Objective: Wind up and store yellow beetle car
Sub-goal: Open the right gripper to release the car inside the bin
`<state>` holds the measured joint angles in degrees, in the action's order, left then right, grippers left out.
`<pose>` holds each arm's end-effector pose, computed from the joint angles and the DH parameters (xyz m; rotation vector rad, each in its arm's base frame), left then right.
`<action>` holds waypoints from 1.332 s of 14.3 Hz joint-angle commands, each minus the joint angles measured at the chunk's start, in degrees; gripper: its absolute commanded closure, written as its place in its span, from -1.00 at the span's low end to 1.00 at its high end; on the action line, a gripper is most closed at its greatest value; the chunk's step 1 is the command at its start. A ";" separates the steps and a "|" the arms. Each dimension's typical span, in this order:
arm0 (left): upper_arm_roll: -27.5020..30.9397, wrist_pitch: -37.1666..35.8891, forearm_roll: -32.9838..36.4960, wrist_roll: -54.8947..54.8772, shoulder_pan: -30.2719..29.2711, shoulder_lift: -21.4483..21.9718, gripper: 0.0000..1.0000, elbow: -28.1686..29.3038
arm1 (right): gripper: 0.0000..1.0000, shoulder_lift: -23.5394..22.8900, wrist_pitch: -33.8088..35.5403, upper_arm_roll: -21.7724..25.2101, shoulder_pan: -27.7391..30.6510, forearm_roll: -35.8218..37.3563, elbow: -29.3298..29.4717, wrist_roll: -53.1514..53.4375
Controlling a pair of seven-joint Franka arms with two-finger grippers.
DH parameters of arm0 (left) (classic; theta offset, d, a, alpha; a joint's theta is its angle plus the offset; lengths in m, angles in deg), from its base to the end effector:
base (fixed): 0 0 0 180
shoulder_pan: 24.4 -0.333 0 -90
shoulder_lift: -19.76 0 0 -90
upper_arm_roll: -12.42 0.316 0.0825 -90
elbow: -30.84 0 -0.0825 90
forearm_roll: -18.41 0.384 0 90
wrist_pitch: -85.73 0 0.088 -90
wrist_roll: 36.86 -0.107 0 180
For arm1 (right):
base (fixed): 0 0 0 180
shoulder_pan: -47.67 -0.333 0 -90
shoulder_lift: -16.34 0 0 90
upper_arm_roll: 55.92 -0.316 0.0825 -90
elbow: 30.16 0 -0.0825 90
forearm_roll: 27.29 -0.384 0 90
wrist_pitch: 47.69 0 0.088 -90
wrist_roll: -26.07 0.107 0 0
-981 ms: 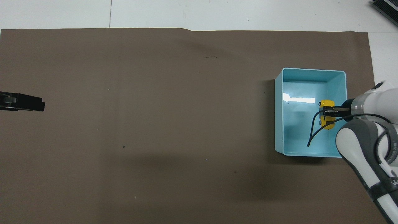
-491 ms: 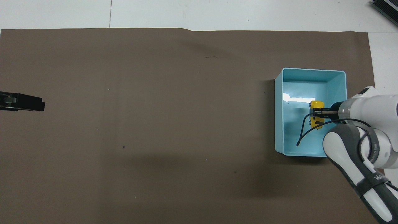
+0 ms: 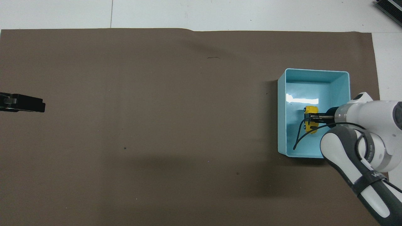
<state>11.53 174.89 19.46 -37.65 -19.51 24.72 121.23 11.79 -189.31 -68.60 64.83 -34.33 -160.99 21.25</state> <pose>0.5233 -0.0514 0.6667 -3.1180 0.1776 -0.1029 0.5332 -0.0424 0.3303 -3.0438 0.1338 -0.1794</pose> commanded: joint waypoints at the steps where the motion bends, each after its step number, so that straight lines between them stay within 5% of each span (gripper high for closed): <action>1: -0.17 0.40 -0.43 -0.70 -0.49 1.19 -1.00 1.19 | 1.00 0.60 -1.73 -0.59 -0.29 -2.19 -1.71 -2.73; 2: -0.17 0.40 -0.43 -0.70 -0.49 1.19 -1.00 1.19 | 0.63 0.51 -1.29 -0.59 -0.64 -2.19 -1.71 -1.86; 3: -0.17 0.40 -0.43 -0.70 -0.58 1.19 -1.00 1.19 | -0.78 0.51 -1.29 -0.50 -1.51 -2.10 -1.62 -1.33; 4: -0.17 0.40 -0.43 -0.70 -0.49 1.19 -1.00 1.19 | -1.00 0.51 -1.03 -0.50 -1.61 -2.01 -1.36 -1.85; 8: -0.17 0.40 -0.43 -0.70 -0.49 1.19 -1.00 1.10 | -1.00 1.21 2.56 -0.42 -1.26 -1.05 1.88 -2.03; 19: -0.17 0.40 -0.43 -0.70 -0.58 1.19 -1.00 1.19 | -1.00 0.60 31.55 -0.50 -1.86 10.65 23.14 9.83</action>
<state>11.53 174.89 19.46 -37.65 -19.51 24.73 121.23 12.99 -162.75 -68.42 63.44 -24.68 -142.03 27.48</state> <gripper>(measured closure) 0.000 0.000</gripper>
